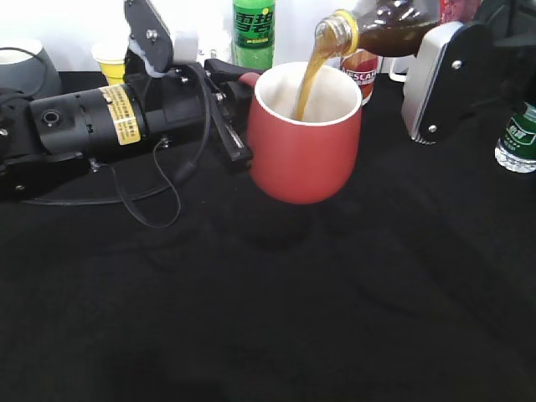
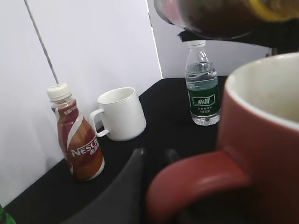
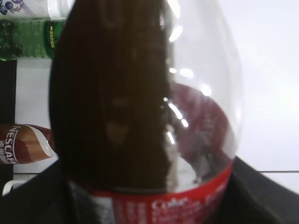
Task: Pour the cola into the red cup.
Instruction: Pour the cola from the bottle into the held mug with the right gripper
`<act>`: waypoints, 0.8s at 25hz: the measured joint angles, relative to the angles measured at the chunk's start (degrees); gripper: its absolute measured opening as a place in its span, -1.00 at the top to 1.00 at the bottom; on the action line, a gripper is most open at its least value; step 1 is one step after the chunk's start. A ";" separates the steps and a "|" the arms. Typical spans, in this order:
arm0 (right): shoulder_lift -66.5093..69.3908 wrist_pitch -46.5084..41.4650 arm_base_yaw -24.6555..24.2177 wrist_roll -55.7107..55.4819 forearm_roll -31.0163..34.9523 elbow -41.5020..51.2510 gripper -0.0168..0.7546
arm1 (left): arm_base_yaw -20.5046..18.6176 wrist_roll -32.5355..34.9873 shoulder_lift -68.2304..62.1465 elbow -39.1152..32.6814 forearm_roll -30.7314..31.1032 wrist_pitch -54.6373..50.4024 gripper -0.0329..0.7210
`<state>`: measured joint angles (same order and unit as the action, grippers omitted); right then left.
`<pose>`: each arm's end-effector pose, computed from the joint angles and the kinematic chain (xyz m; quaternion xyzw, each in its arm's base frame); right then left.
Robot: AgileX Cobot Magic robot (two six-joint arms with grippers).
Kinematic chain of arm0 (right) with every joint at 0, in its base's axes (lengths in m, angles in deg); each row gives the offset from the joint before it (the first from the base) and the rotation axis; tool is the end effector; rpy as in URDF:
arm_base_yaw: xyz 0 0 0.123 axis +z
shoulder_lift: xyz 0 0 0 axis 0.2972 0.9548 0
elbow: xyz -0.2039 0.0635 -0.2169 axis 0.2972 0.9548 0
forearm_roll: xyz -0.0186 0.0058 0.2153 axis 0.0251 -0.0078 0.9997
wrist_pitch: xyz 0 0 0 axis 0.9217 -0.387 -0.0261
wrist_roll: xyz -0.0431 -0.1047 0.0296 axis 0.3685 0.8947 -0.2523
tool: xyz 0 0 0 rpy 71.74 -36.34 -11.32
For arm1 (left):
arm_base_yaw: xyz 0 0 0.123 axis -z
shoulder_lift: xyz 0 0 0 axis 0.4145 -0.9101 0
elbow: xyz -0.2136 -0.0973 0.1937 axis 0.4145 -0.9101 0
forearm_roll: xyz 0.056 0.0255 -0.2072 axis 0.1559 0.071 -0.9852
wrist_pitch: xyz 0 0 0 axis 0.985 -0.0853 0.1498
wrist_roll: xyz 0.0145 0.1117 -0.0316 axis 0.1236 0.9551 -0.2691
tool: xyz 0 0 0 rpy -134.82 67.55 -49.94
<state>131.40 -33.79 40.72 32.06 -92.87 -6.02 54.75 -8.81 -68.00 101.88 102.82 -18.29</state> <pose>0.2538 0.1223 0.3270 -0.5831 0.3473 -0.3697 0.6346 0.2786 -0.2329 0.2691 0.4314 0.5836 -0.2923 0.6228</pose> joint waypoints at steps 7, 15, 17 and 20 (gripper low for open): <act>-0.05 0.05 0.00 2.56 -0.01 0.00 -0.30 | 0.00 0.00 0.00 0.00 0.06 0.00 0.71; -0.05 0.47 0.00 4.97 -0.01 -0.05 -0.30 | 0.00 0.05 0.00 0.00 0.25 -0.20 0.71; -0.05 0.48 0.00 5.42 -0.01 -0.09 -0.30 | 0.00 0.16 0.00 0.00 0.30 -0.30 0.71; -0.05 0.99 0.00 6.16 -0.01 -0.11 -0.30 | 0.00 0.16 0.00 0.00 0.47 -0.42 0.71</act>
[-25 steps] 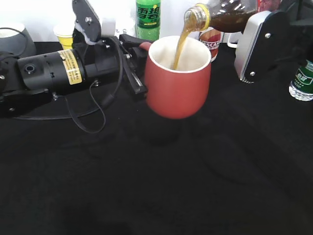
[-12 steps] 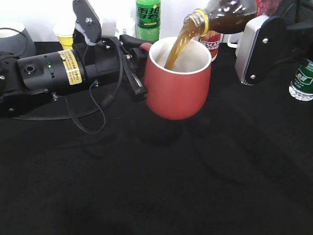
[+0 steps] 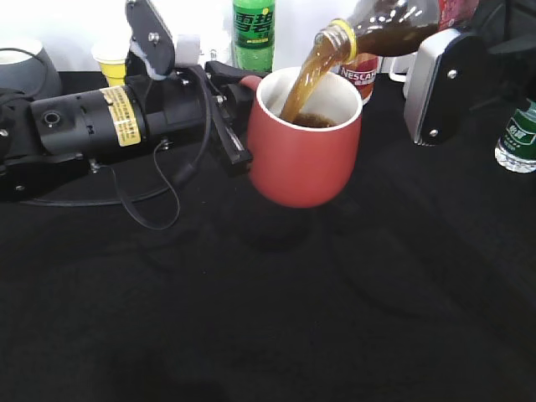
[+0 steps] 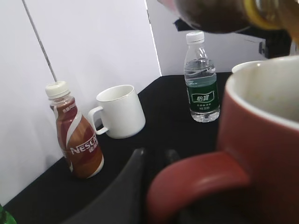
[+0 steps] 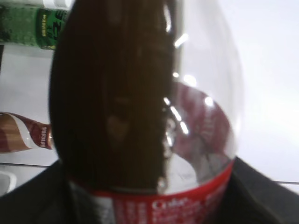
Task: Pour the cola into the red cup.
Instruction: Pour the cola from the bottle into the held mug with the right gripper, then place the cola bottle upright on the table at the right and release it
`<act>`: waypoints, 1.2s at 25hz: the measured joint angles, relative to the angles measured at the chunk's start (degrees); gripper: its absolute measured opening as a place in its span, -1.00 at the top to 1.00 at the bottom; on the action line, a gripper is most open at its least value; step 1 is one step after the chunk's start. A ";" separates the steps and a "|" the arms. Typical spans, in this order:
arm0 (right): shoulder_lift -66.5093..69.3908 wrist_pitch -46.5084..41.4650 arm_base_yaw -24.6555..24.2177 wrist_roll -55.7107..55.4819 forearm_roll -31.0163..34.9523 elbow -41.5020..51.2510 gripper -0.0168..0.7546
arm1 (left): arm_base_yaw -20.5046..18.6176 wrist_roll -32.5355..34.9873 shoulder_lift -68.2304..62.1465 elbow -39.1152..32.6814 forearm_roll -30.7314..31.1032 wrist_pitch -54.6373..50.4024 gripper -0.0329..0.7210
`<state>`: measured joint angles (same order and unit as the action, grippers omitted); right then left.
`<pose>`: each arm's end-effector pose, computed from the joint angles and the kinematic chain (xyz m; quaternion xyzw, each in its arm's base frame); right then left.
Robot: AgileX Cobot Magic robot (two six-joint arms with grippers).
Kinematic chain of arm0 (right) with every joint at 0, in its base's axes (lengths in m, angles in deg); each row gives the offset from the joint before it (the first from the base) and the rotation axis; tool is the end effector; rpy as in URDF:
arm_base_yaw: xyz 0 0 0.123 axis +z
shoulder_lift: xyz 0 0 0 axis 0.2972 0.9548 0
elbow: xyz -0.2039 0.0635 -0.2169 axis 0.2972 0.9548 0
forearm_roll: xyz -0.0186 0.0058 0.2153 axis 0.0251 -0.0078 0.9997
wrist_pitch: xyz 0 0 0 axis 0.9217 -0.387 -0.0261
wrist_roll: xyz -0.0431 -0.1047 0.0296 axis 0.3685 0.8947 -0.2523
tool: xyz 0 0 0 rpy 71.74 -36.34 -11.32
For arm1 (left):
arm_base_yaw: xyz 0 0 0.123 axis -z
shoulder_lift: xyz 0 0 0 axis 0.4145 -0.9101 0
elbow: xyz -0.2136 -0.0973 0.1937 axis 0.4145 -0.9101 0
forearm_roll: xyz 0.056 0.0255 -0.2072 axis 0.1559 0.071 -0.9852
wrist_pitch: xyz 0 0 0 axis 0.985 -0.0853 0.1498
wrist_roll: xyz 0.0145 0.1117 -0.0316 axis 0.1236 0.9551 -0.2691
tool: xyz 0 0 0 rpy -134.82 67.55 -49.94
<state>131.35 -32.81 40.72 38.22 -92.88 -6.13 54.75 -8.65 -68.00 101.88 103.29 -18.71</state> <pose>0.2535 0.1225 0.3298 -0.5948 0.3113 -0.4064 0.6197 0.2784 -0.2330 0.2680 0.4363 0.5840 -0.2891 0.6205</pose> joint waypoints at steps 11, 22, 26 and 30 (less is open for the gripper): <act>-0.29 0.78 0.00 -8.10 2.73 0.00 -0.30 | 0.00 0.10 -0.04 0.00 -1.25 0.54 0.71; -0.29 0.78 0.00 -73.11 1.16 -0.05 -0.30 | -10.46 2.52 -0.10 0.00 -8.55 0.47 0.71; -0.29 1.15 0.00 -81.73 1.16 -0.05 -0.30 | -19.51 2.94 -2.31 0.00 -8.89 0.69 0.71; -0.29 1.16 0.00 -81.92 1.16 -0.05 -0.30 | -25.82 4.77 -10.09 0.00 -10.25 8.27 0.71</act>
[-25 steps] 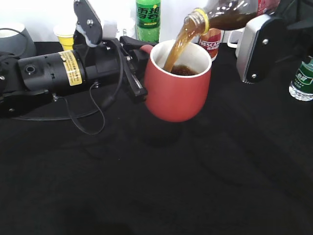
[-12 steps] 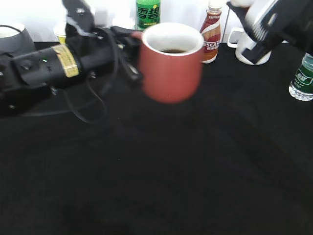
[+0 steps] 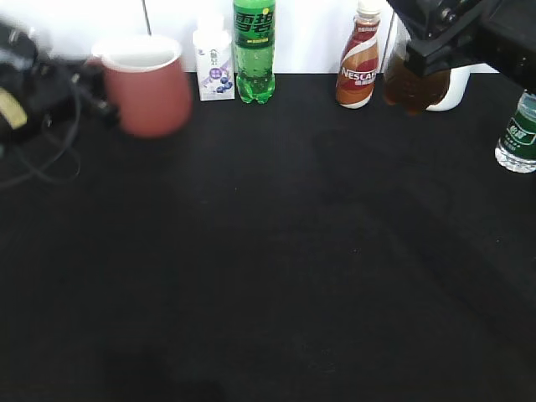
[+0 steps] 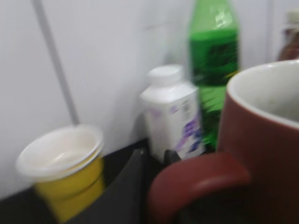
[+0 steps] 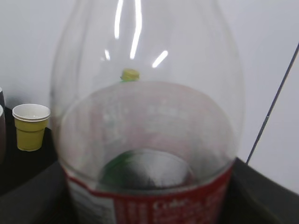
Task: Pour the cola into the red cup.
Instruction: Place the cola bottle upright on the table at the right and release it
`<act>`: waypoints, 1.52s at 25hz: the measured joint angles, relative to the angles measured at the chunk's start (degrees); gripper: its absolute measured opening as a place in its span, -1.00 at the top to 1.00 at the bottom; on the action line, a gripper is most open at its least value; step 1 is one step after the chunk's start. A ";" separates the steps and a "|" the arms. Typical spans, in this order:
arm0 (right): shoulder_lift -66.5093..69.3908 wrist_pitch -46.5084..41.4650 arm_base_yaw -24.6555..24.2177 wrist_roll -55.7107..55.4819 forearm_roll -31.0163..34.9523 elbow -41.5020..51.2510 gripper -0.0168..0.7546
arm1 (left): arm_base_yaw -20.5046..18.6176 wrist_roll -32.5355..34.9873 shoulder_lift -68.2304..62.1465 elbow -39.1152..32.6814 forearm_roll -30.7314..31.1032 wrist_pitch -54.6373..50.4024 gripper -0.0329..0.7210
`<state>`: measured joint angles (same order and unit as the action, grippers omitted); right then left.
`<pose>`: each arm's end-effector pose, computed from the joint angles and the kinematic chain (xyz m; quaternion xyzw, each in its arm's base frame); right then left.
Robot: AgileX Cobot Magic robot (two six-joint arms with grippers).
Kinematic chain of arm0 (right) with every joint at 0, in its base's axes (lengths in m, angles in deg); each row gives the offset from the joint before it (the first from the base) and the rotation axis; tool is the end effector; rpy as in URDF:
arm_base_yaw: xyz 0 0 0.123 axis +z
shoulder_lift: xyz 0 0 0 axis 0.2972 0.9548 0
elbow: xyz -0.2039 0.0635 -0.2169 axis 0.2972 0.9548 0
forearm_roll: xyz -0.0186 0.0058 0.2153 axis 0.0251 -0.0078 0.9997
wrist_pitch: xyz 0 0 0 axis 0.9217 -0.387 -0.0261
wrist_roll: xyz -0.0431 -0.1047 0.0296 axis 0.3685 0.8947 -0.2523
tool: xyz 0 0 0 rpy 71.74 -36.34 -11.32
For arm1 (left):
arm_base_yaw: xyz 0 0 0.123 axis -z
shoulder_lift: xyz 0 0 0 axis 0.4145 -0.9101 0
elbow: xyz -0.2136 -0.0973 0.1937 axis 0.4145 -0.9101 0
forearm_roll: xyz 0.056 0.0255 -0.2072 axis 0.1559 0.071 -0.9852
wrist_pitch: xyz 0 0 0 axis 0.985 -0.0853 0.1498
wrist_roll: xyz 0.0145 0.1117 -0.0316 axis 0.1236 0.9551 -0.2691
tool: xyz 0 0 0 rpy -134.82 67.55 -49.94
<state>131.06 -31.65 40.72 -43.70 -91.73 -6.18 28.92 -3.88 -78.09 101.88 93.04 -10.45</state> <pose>0.2530 0.1208 0.3340 -0.2332 0.6186 0.1020 0.7433 0.3798 -0.0829 0.2245 0.2298 0.6790 -0.1548 0.6798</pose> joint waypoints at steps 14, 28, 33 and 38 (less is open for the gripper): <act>0.00 0.05 0.00 -0.12 -0.05 0.00 -0.30 | -1.71 6.24 -13.77 0.43 -7.52 9.09 0.26; 0.00 1.71 0.00 -0.18 -0.05 0.00 -0.30 | -1.71 6.24 -2.50 -11.62 -7.27 1.47 0.16; 0.00 1.71 0.00 -0.20 -0.05 0.00 -0.30 | -1.71 6.11 -2.33 -11.62 -9.38 -3.00 -0.18; 0.27 1.71 0.00 -0.25 3.57 0.00 -0.30 | -1.76 5.65 2.81 -17.14 -9.82 -7.06 -0.36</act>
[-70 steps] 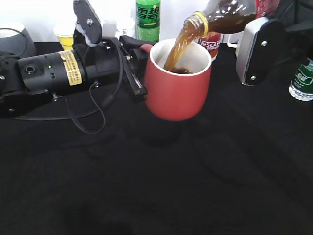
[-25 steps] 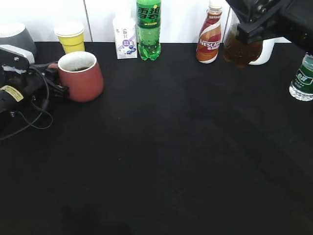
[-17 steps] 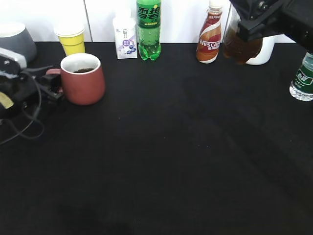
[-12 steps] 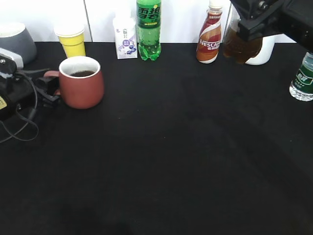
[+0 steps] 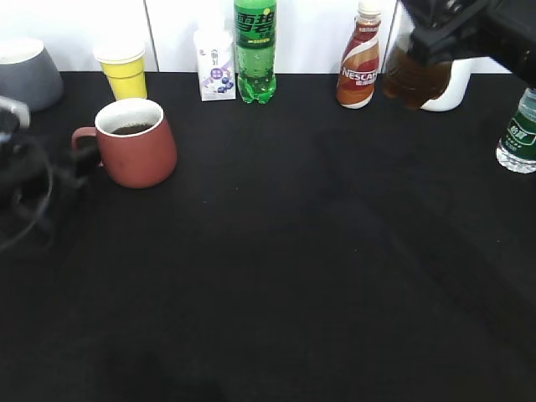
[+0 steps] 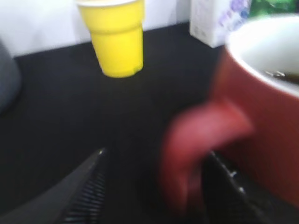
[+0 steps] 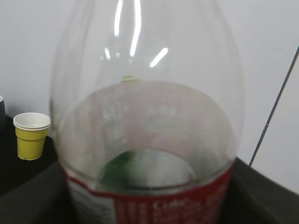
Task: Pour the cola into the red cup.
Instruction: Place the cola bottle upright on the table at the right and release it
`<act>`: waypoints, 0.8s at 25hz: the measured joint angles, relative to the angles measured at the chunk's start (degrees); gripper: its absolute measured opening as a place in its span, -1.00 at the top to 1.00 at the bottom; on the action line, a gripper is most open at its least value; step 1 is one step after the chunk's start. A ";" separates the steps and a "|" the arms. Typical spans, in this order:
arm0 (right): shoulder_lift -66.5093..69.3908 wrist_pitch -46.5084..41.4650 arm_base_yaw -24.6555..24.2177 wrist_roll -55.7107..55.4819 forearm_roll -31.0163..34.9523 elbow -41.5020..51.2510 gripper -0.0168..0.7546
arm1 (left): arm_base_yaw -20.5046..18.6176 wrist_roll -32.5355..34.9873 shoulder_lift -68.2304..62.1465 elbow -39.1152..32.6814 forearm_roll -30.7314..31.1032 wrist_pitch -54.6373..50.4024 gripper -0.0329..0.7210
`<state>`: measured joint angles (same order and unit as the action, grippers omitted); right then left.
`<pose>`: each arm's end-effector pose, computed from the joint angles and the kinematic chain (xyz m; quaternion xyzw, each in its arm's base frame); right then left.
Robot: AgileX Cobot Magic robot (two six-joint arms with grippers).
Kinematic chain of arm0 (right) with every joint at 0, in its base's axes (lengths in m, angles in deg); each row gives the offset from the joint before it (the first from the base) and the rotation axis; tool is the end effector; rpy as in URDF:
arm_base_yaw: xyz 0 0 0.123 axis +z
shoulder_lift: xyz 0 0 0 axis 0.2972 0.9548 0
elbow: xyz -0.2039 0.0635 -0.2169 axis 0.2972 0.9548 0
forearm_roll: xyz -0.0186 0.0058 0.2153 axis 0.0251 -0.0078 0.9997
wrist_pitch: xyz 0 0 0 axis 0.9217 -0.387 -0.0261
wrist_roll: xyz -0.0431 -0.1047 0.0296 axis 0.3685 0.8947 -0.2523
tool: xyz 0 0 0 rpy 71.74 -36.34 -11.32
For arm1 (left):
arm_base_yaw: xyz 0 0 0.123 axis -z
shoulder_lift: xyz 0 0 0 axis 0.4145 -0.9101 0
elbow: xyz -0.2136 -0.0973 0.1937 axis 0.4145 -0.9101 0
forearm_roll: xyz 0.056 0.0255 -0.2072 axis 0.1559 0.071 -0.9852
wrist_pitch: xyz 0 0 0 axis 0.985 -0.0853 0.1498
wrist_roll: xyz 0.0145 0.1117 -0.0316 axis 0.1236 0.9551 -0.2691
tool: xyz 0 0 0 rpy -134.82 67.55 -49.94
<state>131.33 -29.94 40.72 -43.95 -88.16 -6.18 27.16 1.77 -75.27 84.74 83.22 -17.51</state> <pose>0.2557 0.1166 0.3365 -0.1997 0.6190 0.1082 0.7519 0.3247 -0.0501 0.1649 0.1650 0.8023 -0.0953 0.5657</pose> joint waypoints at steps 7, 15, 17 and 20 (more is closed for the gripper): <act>16.44 9.81 0.00 0.00 11.24 -0.01 -0.30 | 0.73 -4.97 23.10 -10.57 1.66 -1.68 -0.38; 29.60 16.59 0.00 1.38 16.16 -3.02 -0.43 | 0.92 -5.24 37.98 -11.07 2.03 -2.01 -0.38; 28.30 9.60 0.00 1.61 17.93 -2.89 -0.63 | 0.92 -5.26 37.98 -11.07 2.03 -2.19 -0.38; 24.76 4.84 0.00 1.50 17.99 -0.13 -0.65 | 0.92 -5.38 37.98 -11.07 2.03 -3.52 -0.38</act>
<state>156.09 -25.10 40.72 -42.45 -70.16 -6.31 28.08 -3.60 -37.29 73.67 85.25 -21.02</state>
